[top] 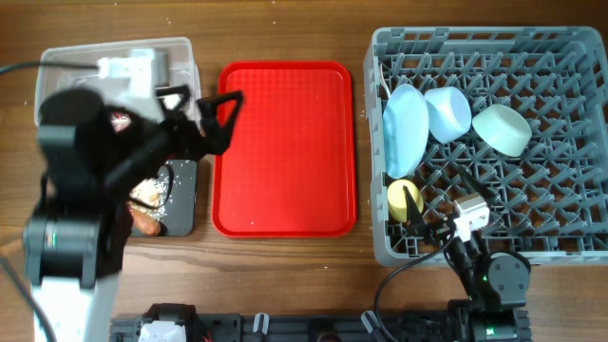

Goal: Sort waste into correct bins and load items into the dishwasher rack

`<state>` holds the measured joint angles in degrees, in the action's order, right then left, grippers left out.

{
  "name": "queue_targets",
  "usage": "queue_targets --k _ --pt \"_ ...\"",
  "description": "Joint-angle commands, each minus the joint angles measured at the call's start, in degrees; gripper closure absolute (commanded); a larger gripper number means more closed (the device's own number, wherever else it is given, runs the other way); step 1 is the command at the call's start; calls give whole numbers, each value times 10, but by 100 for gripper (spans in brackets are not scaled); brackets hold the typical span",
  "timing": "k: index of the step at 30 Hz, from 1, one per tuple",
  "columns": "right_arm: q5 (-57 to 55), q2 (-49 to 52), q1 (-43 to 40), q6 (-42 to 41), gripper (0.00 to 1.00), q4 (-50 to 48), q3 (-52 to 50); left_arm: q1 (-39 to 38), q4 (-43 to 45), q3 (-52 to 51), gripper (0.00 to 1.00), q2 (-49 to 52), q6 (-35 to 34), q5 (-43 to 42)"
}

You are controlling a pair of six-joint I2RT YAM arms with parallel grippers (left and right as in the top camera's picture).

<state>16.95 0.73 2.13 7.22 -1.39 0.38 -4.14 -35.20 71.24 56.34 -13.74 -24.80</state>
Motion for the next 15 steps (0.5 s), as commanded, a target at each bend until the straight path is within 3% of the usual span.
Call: queue_targets --k 1,9,15 --pt "11 -5 -3 3 0 -3 -1 4 84 -126 0 -104 17 169" --pt "11 -5 -3 3 0 -3 -1 19 298 -452 0 -370 17 204" --pt "11 -5 -3 3 0 -3 -1 22 316 -619 0 -552 15 204"
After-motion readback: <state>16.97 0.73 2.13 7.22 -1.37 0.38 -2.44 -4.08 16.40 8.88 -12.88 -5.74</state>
